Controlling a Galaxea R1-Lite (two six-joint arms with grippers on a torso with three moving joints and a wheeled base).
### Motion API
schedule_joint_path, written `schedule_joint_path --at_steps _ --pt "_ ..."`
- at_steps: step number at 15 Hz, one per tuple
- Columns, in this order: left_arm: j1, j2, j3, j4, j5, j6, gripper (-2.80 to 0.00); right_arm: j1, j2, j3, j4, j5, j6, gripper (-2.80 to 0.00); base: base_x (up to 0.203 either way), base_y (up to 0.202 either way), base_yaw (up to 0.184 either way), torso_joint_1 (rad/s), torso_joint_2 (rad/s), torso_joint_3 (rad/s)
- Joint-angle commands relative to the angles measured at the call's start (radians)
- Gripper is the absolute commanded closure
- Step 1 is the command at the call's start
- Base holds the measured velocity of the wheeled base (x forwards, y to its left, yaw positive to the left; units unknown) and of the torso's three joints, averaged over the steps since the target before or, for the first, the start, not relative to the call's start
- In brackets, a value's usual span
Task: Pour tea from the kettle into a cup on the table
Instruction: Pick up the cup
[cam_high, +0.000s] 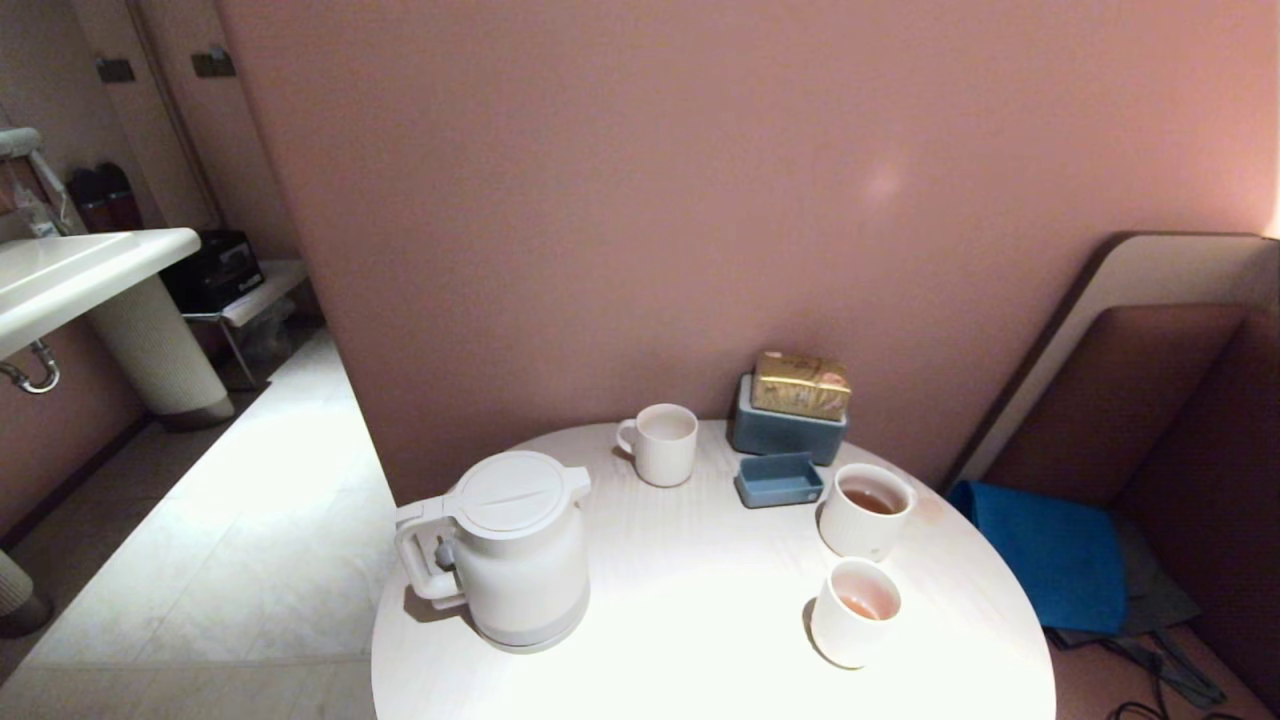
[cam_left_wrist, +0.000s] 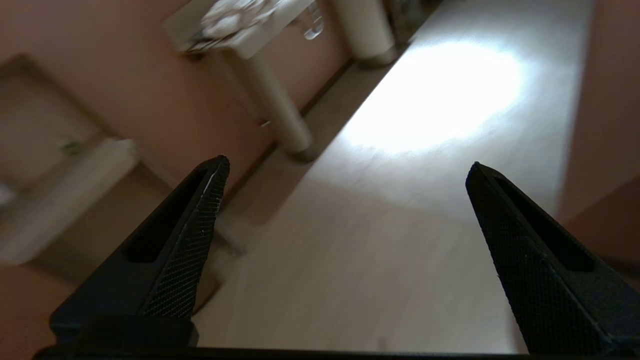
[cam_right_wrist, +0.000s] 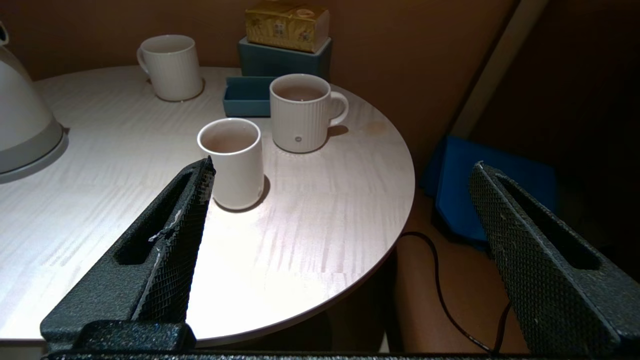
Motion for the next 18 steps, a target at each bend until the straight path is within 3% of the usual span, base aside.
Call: schedule_joint_path --at_steps 1,5,6,9,11,12,14,18 --pt "0.008 -0.058 0.012 0.001 -0.006 -0.010 -2.80 0.000 0.001 0.000 0.000 0.000 -0.001 -2.80 0.000 0.000 0.000 0.000 0.00 0.000" --pt "0.046 -0.173 0.079 0.001 -0.013 -0.012 -2.80 0.000 0.001 0.000 0.000 0.000 -0.001 -2.80 0.000 0.000 0.000 0.000 0.00 0.000" --pt "0.046 -0.225 0.094 0.000 -0.055 -0.014 -2.80 0.000 0.001 0.000 0.000 0.000 -0.001 -2.80 0.000 0.000 0.000 0.000 0.00 0.000" --pt "0.047 -0.270 0.109 -0.004 -0.375 -0.047 -2.80 0.000 0.001 0.000 0.000 0.000 -0.001 -2.80 0.000 0.000 0.000 0.000 0.00 0.000" --pt "0.047 -0.273 0.112 -0.001 -0.615 -0.136 -2.80 0.000 0.001 0.000 0.000 0.000 -0.001 -2.80 0.000 0.000 0.000 0.000 0.00 0.000" --pt "0.047 -0.274 0.115 0.004 -0.688 -0.173 -2.80 0.000 0.001 0.000 0.000 0.000 -0.001 -2.80 0.000 0.000 0.000 0.000 0.00 0.000" --pt "0.047 -0.274 0.130 0.014 -0.739 -0.213 -2.80 0.000 0.001 0.000 0.000 0.000 -0.001 -2.80 0.000 0.000 0.000 0.000 0.00 0.000" --pt "0.047 -0.273 0.144 0.092 -0.798 -0.220 -2.80 0.000 0.001 0.000 0.000 0.000 -0.001 -2.80 0.000 0.000 0.000 0.000 0.00 0.000"
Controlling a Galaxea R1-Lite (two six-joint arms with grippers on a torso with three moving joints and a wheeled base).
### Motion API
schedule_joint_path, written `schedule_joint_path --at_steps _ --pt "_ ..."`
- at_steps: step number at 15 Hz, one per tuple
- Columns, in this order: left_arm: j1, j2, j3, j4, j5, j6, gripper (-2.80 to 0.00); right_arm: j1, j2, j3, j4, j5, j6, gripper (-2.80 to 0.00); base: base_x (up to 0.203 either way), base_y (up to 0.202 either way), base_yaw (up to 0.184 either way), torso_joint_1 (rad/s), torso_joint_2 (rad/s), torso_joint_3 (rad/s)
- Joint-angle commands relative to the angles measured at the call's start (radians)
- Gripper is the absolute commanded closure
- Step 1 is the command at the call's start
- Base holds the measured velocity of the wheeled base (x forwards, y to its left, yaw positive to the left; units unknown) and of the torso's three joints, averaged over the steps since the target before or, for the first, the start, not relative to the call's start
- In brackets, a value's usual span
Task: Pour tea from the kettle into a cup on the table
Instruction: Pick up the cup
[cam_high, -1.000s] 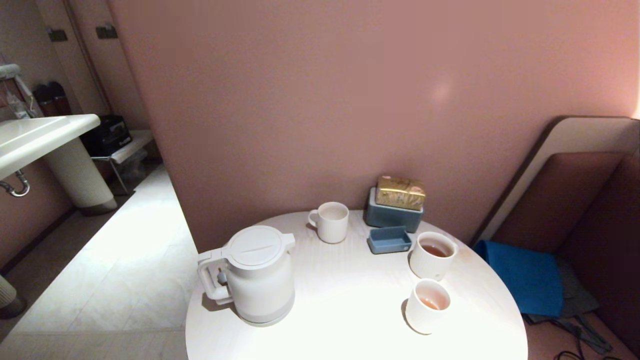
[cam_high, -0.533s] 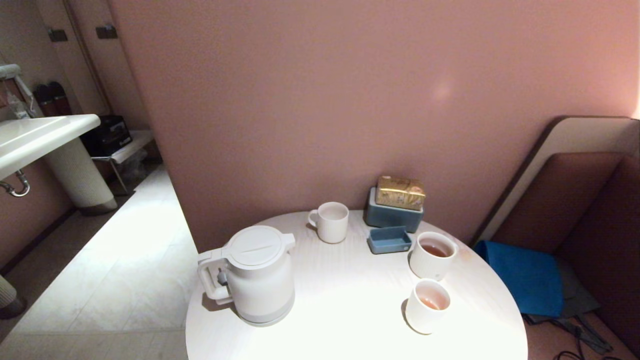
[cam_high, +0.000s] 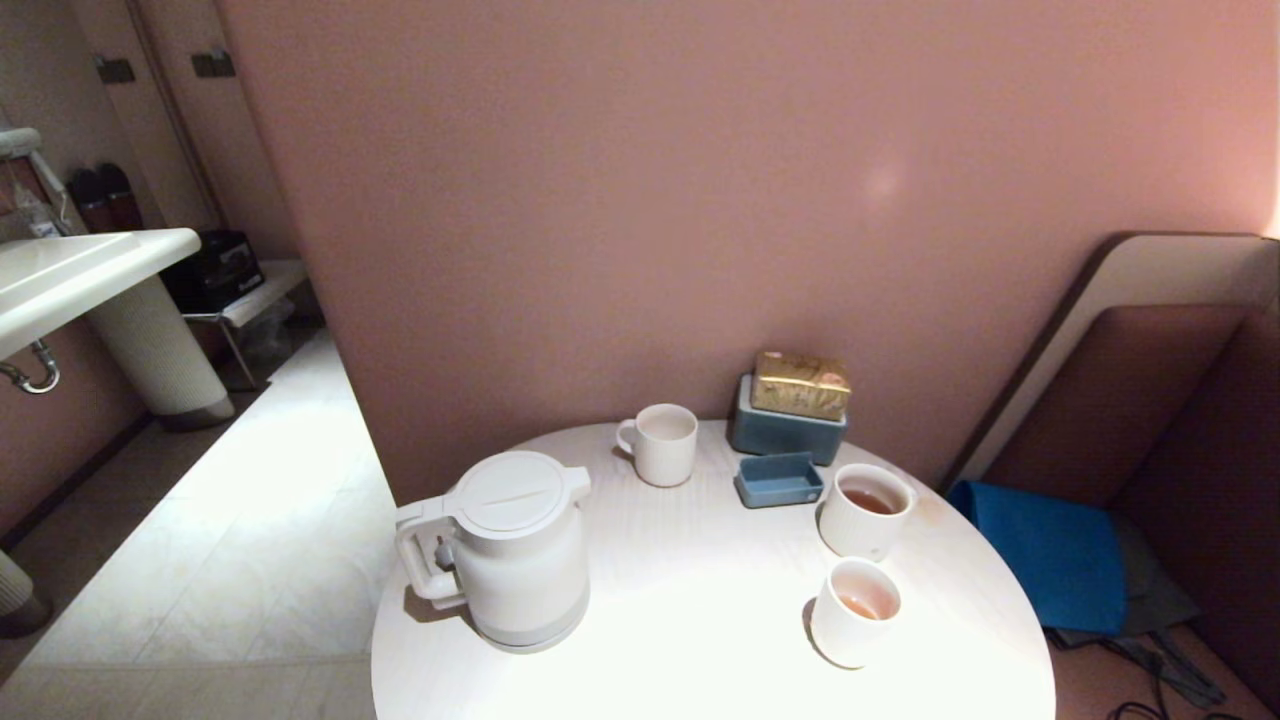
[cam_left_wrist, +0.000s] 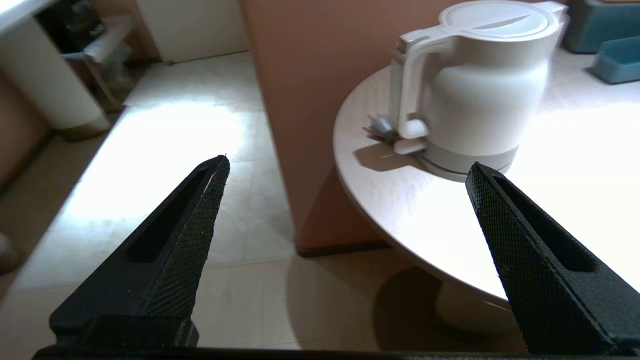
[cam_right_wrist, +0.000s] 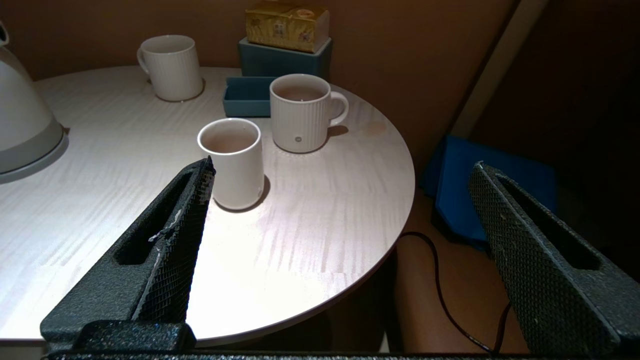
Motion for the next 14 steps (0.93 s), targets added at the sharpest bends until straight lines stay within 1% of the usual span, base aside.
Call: schedule_joint_path --at_steps 1,3,4,6,8,14 --pt "0.000 0.000 0.005 0.002 -0.003 -0.009 -2.80 0.000 0.001 0.000 -0.001 0.000 -0.001 -2.80 0.000 0.000 0.000 0.000 0.00 0.000" --pt "0.000 0.000 0.005 0.002 -0.001 -0.014 -2.80 0.000 0.001 0.000 -0.001 0.000 -0.001 -2.80 0.000 0.000 0.000 0.000 0.00 0.000" --pt "0.000 0.000 0.005 0.002 -0.001 -0.017 0.00 0.000 0.001 0.000 -0.001 0.000 -0.001 -2.80 0.000 0.000 0.000 0.000 0.00 0.000" --pt "0.000 0.000 0.005 0.002 0.000 -0.022 0.00 0.000 0.001 0.000 -0.001 0.000 -0.001 -2.80 0.000 0.000 0.000 0.000 0.00 0.000" --pt "0.000 0.000 0.005 0.000 0.002 -0.042 0.00 0.000 0.001 0.000 -0.001 0.000 -0.001 -2.80 0.000 0.000 0.000 0.000 0.00 0.000" --pt "0.000 0.000 0.005 0.000 0.003 -0.045 0.00 0.000 0.001 0.001 -0.001 0.000 -0.001 -2.80 0.000 0.000 0.000 0.000 0.00 0.000"
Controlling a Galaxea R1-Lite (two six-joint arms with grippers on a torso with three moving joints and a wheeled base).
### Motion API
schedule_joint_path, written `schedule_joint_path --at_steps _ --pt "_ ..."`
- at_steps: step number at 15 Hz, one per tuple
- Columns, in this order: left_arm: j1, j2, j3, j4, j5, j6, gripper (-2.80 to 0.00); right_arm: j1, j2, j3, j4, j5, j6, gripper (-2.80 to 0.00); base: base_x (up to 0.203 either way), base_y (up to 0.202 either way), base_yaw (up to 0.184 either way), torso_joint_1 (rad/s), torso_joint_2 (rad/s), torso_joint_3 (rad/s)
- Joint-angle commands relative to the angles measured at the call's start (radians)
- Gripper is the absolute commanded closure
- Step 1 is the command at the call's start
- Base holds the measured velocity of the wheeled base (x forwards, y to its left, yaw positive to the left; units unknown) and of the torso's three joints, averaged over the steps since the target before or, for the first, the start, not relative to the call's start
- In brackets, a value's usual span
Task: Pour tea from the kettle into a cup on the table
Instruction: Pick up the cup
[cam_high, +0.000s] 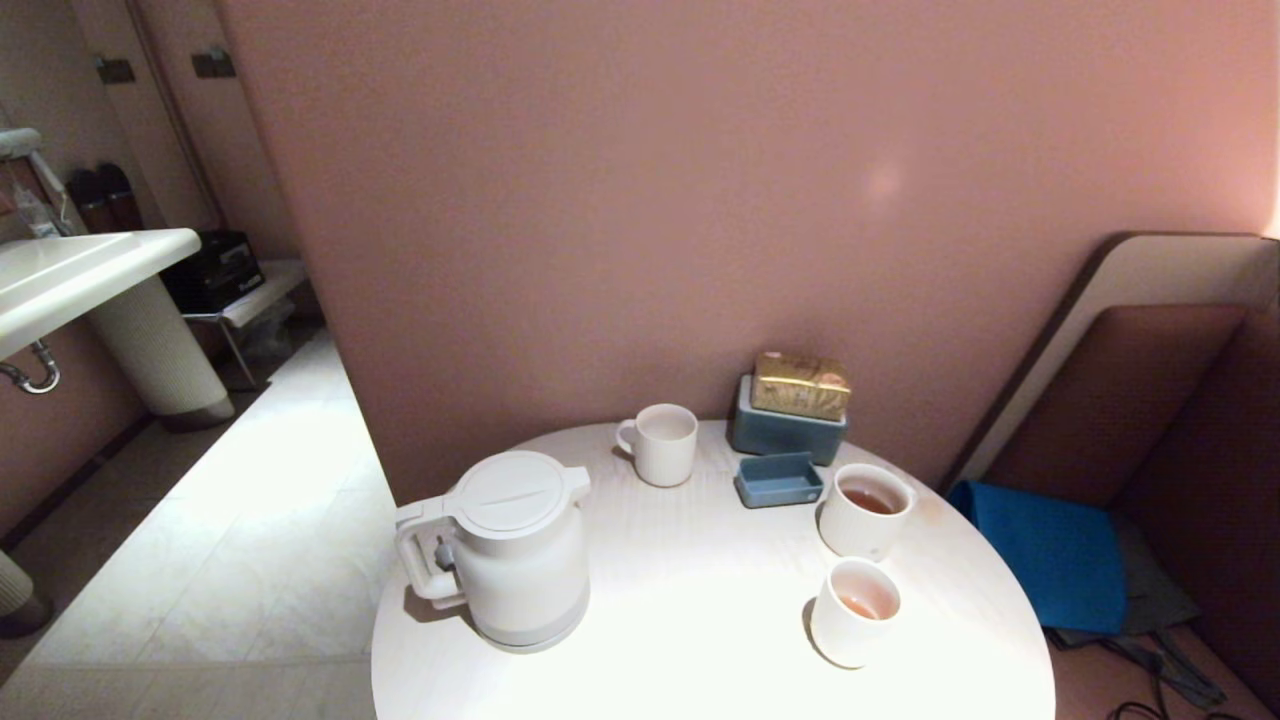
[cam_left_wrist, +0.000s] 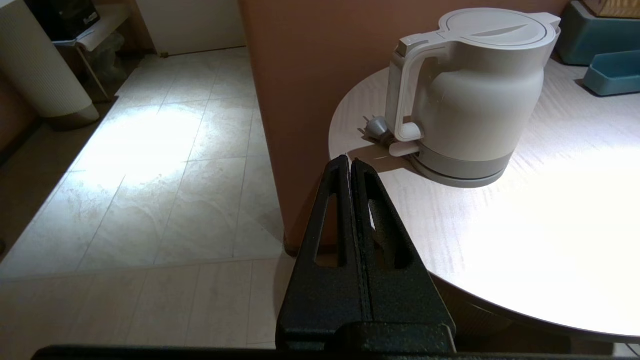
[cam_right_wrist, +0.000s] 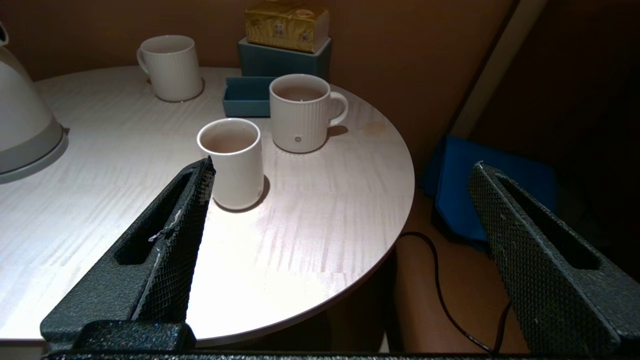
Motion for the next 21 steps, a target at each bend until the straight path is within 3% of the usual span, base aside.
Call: schedule_joint_path --at_steps 1,9,12,14,17,21 --pt "0.000 0.001 0.000 0.000 0.000 -0.001 0.00 0.000 0.001 0.000 0.000 0.000 0.000 -2.80 0.000 0.000 0.000 0.000 0.00 0.000" --pt "0.000 0.003 0.000 0.000 0.000 -0.001 0.00 0.000 0.001 0.002 0.003 0.000 -0.008 -2.80 0.000 0.000 0.000 0.000 0.00 0.000" --pt "0.000 0.001 0.001 0.000 0.000 -0.001 0.00 0.000 0.001 0.002 0.004 0.003 -0.046 -2.80 0.000 0.000 0.000 0.000 0.00 0.000" --pt "0.000 0.001 0.001 0.000 0.000 -0.002 0.00 0.000 0.001 -0.007 -0.015 -0.011 -0.022 -2.80 0.000 0.000 0.000 0.000 0.00 0.000" --pt "0.000 0.001 0.001 0.000 0.000 -0.002 0.00 0.000 0.069 -0.148 -0.020 -0.011 -0.040 -2.80 0.000 0.000 0.000 0.000 0.00 0.000" --pt "0.000 0.001 0.001 0.000 0.000 -0.002 0.00 0.012 0.422 -0.429 0.044 0.038 -0.031 -2.80 0.000 0.000 0.000 0.000 0.00 0.000"
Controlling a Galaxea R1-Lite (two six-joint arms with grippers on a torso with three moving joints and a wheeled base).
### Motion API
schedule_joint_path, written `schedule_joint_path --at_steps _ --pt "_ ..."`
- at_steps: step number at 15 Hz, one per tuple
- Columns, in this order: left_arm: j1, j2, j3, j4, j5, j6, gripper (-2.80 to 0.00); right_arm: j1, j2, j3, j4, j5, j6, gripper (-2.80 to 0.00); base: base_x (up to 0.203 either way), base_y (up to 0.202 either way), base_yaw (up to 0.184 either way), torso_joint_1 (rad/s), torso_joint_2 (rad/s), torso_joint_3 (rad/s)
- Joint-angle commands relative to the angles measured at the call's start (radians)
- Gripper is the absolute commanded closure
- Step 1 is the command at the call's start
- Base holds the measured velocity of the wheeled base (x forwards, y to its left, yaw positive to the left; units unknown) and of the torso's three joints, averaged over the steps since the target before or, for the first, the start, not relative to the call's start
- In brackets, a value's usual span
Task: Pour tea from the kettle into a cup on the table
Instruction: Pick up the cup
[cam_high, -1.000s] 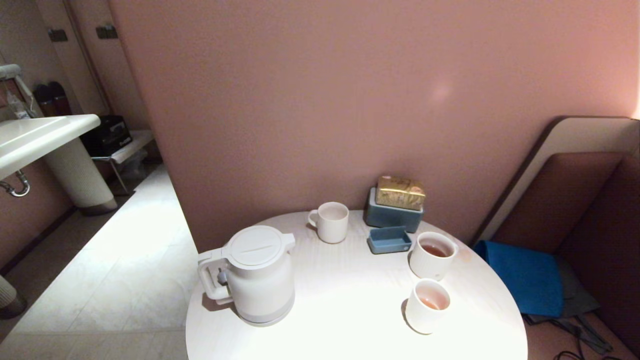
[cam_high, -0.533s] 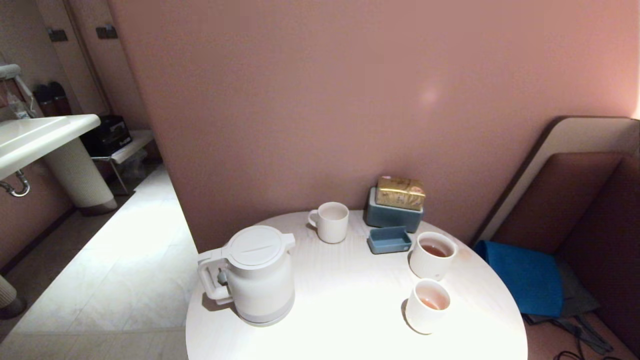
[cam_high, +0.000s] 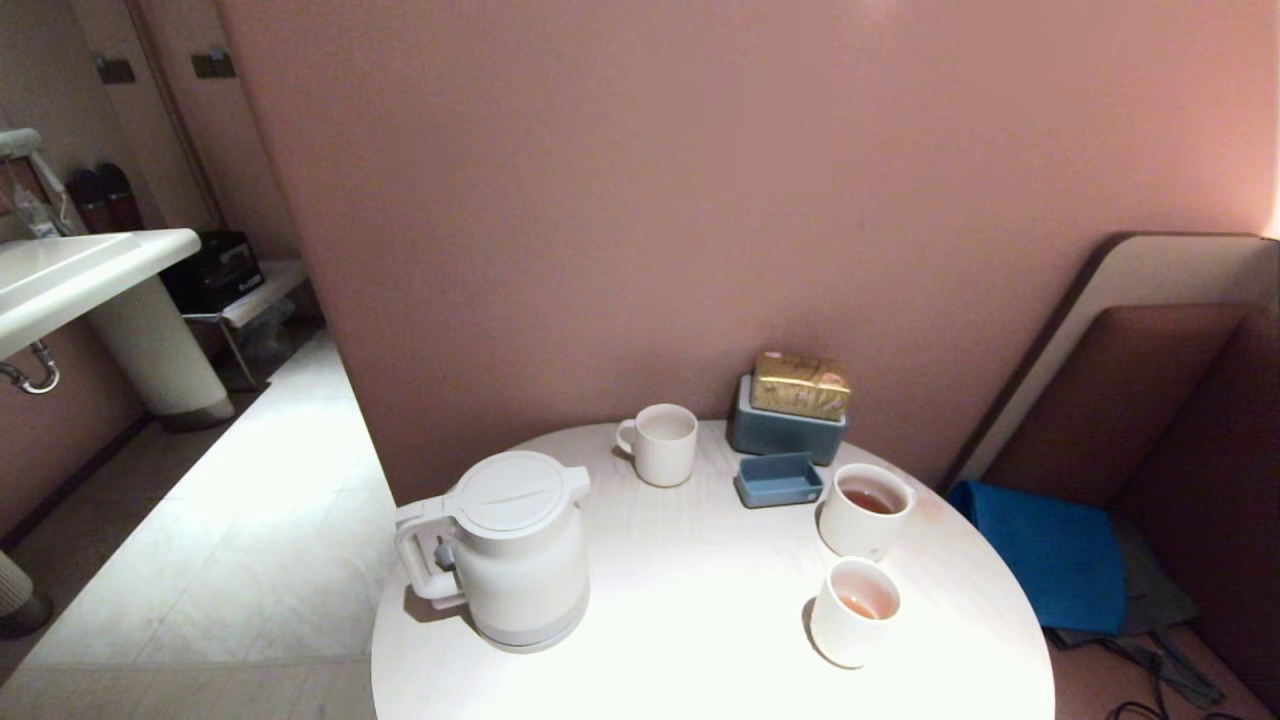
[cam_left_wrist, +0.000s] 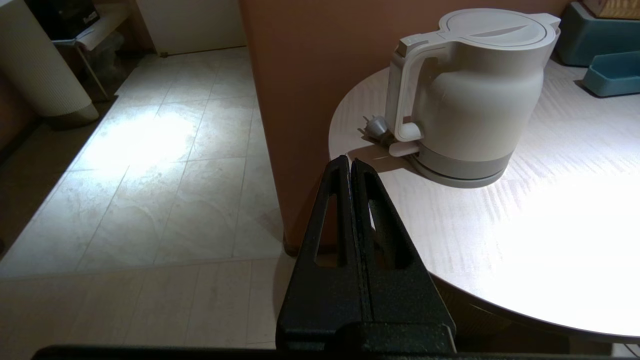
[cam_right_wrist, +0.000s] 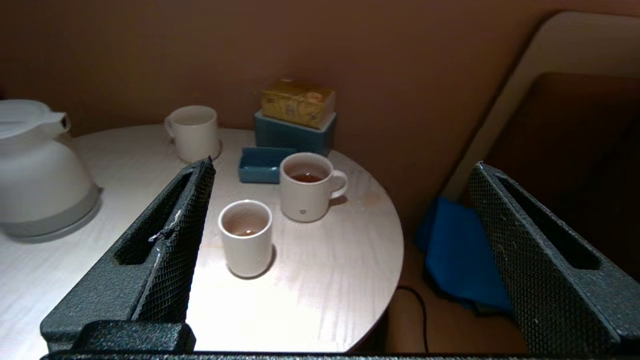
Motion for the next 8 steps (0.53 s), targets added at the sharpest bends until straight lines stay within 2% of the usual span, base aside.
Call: schedule_joint_path --at_steps 1,4,6,8 --pt "0.001 0.002 0.000 0.000 0.000 0.001 0.00 0.006 0.234 -0.081 0.010 0.028 -0.006 -2.80 0.000 0.000 0.000 0.000 0.00 0.000" --pt "0.001 0.001 0.000 0.000 0.000 0.001 0.00 0.009 0.534 -0.098 0.016 0.095 -0.117 -2.80 0.000 0.000 0.000 0.000 0.00 0.000" --pt "0.001 0.001 0.000 0.000 0.000 0.001 0.00 0.011 0.688 -0.041 0.008 0.139 -0.226 -2.80 0.000 0.000 0.000 0.000 0.00 0.000" --pt "0.001 0.001 0.000 0.000 0.000 0.001 0.00 0.011 0.765 0.047 0.003 0.234 -0.291 -2.80 0.000 0.000 0.000 0.000 0.00 0.000"
